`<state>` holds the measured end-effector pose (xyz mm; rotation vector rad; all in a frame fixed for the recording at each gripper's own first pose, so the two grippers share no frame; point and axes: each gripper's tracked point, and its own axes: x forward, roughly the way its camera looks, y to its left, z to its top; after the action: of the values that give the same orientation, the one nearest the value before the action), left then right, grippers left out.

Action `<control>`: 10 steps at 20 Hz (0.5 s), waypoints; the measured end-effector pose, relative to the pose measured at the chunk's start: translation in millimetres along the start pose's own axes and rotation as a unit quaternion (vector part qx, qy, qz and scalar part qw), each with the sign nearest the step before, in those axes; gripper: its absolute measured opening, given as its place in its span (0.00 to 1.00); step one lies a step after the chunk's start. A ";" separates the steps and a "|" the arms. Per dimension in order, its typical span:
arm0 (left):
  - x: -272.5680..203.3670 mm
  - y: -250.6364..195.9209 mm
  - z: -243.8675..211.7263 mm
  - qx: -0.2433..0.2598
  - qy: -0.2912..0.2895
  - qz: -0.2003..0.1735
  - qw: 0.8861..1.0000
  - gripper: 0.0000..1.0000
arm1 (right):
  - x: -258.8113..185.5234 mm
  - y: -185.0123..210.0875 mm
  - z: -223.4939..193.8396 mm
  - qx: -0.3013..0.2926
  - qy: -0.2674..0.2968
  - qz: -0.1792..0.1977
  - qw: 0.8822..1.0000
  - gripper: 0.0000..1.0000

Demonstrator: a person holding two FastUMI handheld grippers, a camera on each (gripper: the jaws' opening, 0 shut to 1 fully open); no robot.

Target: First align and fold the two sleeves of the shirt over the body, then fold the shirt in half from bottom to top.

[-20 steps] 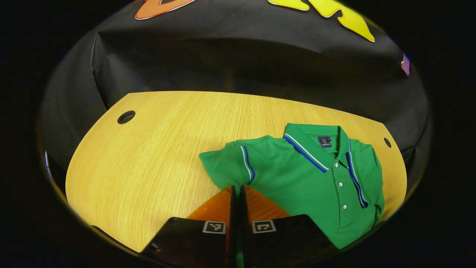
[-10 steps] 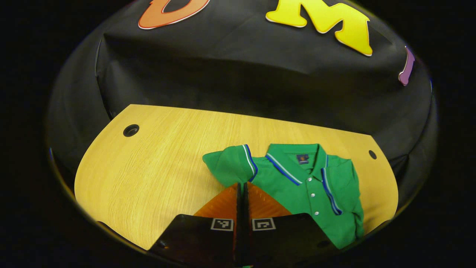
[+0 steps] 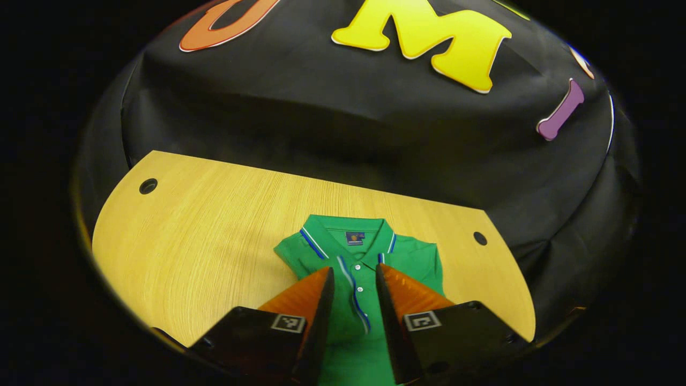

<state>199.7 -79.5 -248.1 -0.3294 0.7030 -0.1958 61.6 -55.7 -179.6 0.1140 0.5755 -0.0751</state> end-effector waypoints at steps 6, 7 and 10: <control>-75.9 26.1 21.4 0.049 -0.062 0.060 0.995 1.00 | -21.5 22.3 1.8 -0.025 -0.018 0.027 0.999 0.96; -91.0 26.8 23.6 0.059 -0.073 0.064 0.994 1.00 | -26.1 26.4 2.2 -0.032 -0.022 0.033 0.999 0.96; -132.6 21.5 21.9 0.087 -0.101 0.066 0.989 1.00 | -44.2 35.0 4.3 -0.053 -0.036 0.046 0.997 0.96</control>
<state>116.4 -16.7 -160.7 -0.1321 0.5007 -0.0956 30.6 -19.8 -148.9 0.0339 0.5002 0.0416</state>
